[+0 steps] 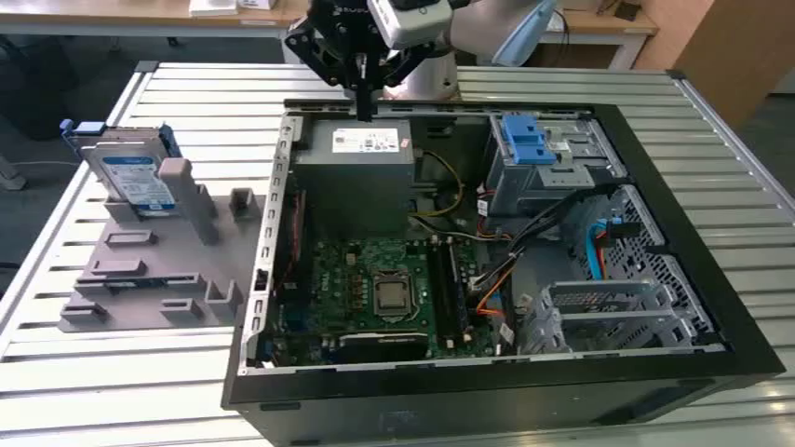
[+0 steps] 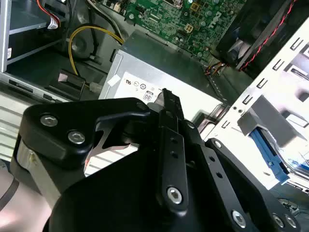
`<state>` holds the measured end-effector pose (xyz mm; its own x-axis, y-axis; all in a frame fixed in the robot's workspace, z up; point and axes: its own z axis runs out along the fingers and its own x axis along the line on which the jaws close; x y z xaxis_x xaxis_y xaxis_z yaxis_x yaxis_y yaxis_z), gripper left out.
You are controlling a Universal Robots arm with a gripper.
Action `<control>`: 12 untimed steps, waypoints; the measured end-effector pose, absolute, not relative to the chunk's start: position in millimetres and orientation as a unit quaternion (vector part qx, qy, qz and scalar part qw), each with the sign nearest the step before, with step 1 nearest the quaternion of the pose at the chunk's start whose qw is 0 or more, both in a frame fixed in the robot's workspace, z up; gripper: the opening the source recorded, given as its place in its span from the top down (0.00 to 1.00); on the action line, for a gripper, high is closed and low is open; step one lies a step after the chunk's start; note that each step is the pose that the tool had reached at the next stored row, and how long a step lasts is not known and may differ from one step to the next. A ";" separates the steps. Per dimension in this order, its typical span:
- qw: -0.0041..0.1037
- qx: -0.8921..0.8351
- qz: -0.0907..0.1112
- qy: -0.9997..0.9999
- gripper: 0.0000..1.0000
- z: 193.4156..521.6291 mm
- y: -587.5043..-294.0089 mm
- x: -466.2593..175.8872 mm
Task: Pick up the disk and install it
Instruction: 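Reach for the disk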
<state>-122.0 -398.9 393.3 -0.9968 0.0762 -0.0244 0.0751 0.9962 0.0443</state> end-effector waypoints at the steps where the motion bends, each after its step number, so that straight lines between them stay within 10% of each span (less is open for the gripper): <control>1: 0.013 0.038 0.022 0.999 0.89 393.3 -398.9 -121.9; 12: 0.013 0.038 0.022 0.999 0.89 393.3 -398.9 -123.9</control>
<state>-123.9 -398.9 393.3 -0.9968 0.0762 -0.0245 0.0751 0.9962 0.0444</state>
